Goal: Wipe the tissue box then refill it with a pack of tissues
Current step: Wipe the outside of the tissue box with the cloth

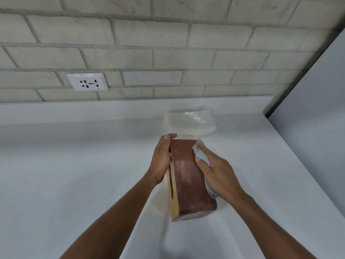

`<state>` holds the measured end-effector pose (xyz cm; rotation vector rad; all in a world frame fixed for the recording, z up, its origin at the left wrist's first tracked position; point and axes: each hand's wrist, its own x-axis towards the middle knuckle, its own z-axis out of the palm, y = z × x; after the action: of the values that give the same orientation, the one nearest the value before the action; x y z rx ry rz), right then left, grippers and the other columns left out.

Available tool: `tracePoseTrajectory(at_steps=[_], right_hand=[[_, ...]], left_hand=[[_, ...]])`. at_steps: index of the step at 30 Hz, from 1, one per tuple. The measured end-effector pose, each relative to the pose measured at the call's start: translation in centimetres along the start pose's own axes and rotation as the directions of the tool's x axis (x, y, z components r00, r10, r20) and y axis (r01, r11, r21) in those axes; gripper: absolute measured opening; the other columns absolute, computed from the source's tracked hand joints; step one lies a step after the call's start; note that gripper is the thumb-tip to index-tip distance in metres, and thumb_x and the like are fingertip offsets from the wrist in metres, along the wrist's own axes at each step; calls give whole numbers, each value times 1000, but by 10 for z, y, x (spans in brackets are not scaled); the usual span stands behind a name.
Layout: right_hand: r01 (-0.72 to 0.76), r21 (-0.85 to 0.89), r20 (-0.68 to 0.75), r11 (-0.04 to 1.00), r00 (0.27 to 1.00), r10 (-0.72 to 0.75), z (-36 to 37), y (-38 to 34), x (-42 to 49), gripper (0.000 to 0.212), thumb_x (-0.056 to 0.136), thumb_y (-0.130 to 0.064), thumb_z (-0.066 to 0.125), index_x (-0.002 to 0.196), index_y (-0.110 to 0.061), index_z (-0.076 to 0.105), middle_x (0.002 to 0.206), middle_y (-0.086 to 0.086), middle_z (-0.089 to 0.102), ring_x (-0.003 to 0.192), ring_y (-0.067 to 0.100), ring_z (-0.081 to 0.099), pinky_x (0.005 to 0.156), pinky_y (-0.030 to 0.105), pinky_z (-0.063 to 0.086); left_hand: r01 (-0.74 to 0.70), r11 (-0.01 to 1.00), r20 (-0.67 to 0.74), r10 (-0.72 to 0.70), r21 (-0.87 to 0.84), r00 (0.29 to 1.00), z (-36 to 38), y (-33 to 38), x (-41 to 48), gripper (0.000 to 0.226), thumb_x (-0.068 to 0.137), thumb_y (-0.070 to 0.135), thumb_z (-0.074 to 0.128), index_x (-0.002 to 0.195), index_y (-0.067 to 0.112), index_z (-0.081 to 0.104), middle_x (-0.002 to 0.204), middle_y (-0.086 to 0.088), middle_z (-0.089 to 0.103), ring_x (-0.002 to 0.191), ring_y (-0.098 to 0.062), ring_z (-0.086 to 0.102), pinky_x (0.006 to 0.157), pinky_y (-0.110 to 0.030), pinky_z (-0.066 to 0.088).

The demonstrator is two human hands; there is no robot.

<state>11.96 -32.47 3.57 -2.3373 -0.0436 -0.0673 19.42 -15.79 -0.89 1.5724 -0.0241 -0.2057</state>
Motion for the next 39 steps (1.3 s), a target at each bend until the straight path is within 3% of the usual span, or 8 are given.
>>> tracePoseTrajectory(at_steps=[4, 8, 18, 23, 29, 32, 35, 39], right_hand=[[92, -199, -32, 976, 994, -100, -3, -3, 16, 47, 101, -48, 34, 146, -37, 41, 151, -24, 33, 141, -2, 29, 115, 20, 24], [230, -278, 181, 933, 966, -184, 1, 2, 30, 58, 97, -50, 31, 151, -29, 33, 155, -19, 26, 143, -4, 12, 121, 27, 17], [306, -216, 336, 927, 915, -224, -9, 10, 39, 39, 104, -38, 37, 143, -45, 35, 154, -21, 29, 146, -5, 13, 123, 33, 9], [411, -179, 328, 894, 882, -340, 2, 18, 20, 50, 101, -41, 38, 149, -27, 37, 156, -13, 31, 148, 1, 15, 123, 33, 11], [264, -170, 278, 949, 937, -211, -13, 19, 25, 47, 98, -47, 33, 144, -39, 38, 153, -19, 33, 145, -8, 13, 123, 30, 9], [389, -117, 345, 914, 879, -330, -2, 20, 12, 47, 99, -43, 40, 145, -35, 39, 152, -18, 36, 145, -6, 18, 122, 26, 9], [259, -139, 269, 956, 939, -216, -17, 26, 26, 41, 102, -36, 43, 142, -42, 43, 148, -31, 30, 142, -11, 16, 123, 32, 12], [337, -172, 302, 926, 912, -277, 3, 12, 23, 44, 101, -38, 43, 145, -34, 45, 154, -17, 33, 145, -5, 12, 122, 26, 9]], left_hand=[[-218, 937, 199, 166, 275, 966, -29, -12, -5, 90, 87, 82, 48, 162, 37, 26, 165, 18, 32, 148, 7, 31, 119, -20, 28], [-245, 914, 380, 111, 324, 918, -44, -24, -10, 123, 73, 85, 67, 166, 35, 2, 168, 28, 15, 155, 3, 19, 126, -33, 24], [-201, 943, 380, 89, 265, 921, -41, -26, -15, 108, 83, 62, 70, 163, 43, -1, 157, 39, 19, 154, 1, 18, 128, -36, 21], [-214, 928, 373, 91, 305, 924, -39, -23, -17, 103, 83, 65, 64, 159, 49, -4, 147, 56, 16, 150, 12, 13, 124, -29, 17], [-202, 931, 368, 81, 304, 926, -39, -22, -19, 110, 81, 75, 62, 163, 43, -4, 162, 25, 20, 156, -1, 14, 129, -40, 18], [-210, 927, 360, 89, 312, 929, -38, -22, -19, 107, 83, 69, 61, 163, 42, -3, 160, 30, 19, 155, 1, 14, 129, -40, 18], [-209, 929, 352, 94, 306, 931, -38, -23, -19, 107, 83, 70, 62, 164, 41, -3, 159, 32, 19, 156, -2, 15, 128, -41, 20], [-216, 929, 348, 103, 302, 932, -38, -25, -19, 104, 83, 66, 63, 162, 44, -2, 154, 39, 20, 153, 5, 16, 124, -28, 19]])
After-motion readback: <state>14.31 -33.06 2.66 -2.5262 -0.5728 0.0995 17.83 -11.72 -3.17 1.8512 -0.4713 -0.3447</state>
